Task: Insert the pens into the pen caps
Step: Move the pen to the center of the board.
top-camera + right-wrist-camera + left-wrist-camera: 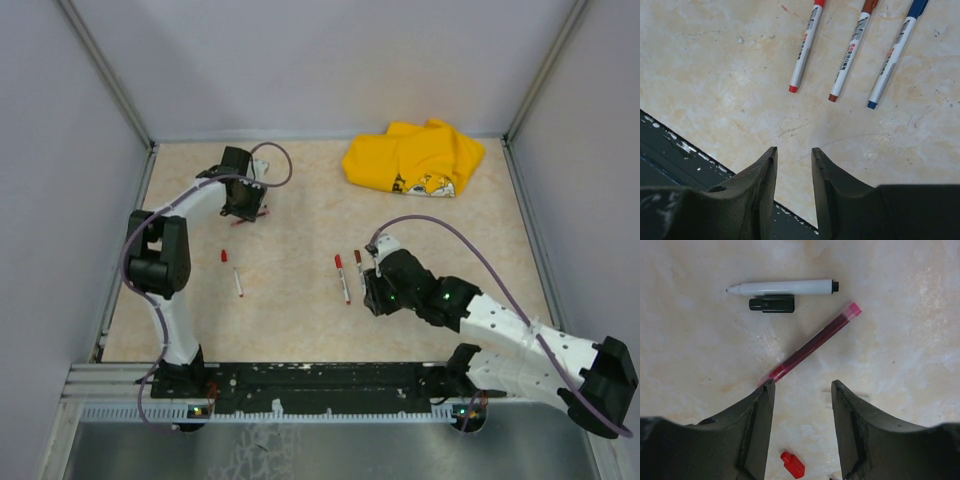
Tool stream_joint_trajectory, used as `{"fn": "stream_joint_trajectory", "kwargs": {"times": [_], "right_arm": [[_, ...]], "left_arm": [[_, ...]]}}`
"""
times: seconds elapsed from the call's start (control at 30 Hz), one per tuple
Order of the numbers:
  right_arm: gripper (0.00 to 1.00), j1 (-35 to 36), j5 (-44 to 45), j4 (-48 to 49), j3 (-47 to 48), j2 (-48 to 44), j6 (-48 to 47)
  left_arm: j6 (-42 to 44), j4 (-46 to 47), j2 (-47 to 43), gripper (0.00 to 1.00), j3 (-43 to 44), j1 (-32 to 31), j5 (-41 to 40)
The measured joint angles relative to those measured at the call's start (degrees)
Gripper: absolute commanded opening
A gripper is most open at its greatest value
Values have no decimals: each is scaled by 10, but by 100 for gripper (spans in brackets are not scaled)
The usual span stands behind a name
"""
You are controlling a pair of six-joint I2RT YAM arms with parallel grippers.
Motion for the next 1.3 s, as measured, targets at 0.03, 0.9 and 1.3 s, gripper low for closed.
{"fn": "stream_joint_trajectory", "kwargs": {"times": [0.03,0.9,1.3], "right_arm": [[34,0,-2,0,0,3,-1],[34,0,-30,6,-7,35,-14],[34,0,-31,9,-7,36,-14]], "left_arm": [[3,-1,7,55,1,0,2],[49,8,70,49,36,3,25],[50,-2,80,38,51,3,57]]}}
